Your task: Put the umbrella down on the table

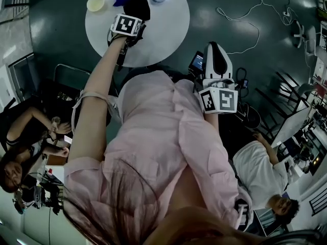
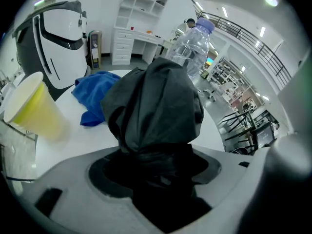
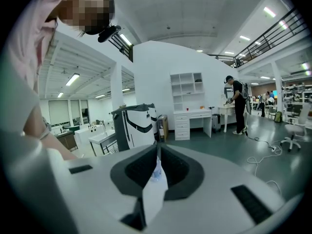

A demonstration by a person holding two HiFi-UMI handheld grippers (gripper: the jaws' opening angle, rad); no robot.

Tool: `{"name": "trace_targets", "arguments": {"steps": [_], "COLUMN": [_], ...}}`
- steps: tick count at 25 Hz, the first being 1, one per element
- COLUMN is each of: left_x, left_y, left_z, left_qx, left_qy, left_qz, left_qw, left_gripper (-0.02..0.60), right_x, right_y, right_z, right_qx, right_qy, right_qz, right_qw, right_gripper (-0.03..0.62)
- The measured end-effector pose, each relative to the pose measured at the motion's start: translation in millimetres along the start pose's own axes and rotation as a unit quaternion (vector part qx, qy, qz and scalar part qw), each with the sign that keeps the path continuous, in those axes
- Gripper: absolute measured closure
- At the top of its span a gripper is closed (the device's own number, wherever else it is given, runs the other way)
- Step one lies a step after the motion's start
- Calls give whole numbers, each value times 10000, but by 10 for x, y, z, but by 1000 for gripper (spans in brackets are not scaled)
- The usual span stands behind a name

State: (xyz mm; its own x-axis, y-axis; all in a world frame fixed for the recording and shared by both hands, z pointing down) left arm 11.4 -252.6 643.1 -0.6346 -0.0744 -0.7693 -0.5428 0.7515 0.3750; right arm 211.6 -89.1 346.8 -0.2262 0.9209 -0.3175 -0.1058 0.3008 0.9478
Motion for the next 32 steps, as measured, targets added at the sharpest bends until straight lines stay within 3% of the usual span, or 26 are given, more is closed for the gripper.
{"name": "trace_targets", "arguments": {"steps": [7,23,28,32], "left_x": [-79,-37,141,420], "left_y": [12,-29,-68,-195], "left_z": [-70,-7,144,284], "left_qx": [201,39,122,272], "left_qy": [-46,22,151,236], "left_qz": [39,176,512,1158], "left_qw": [9998,9998,9985,9926], "left_gripper": [262,242,233,235], "right_x": [6,-94,-88,-149], "right_y": [-12,-36,-59,-111], "right_z": [82,-53,-42,-36], "right_qx": [-18,8,4,33], "right_qy": [115,-112,-202,-322], "right_qz": [-42,-73,-78,-64], "right_qw": [9999,9999,9998,9995], "right_gripper": [551,551,551,551]}}
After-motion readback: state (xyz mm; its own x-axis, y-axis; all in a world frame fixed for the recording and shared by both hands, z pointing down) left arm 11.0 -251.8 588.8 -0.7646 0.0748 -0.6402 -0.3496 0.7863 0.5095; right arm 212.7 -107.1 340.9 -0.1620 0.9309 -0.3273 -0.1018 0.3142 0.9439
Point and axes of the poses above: the fingertips, and each gripper's own axes: x backward along the fingers, z to its right, y out of its underside, the point moved 4 cm from there along x, backward along the fingers, and after that the axes turned 14 degrees about y, right-handed, at the moved point
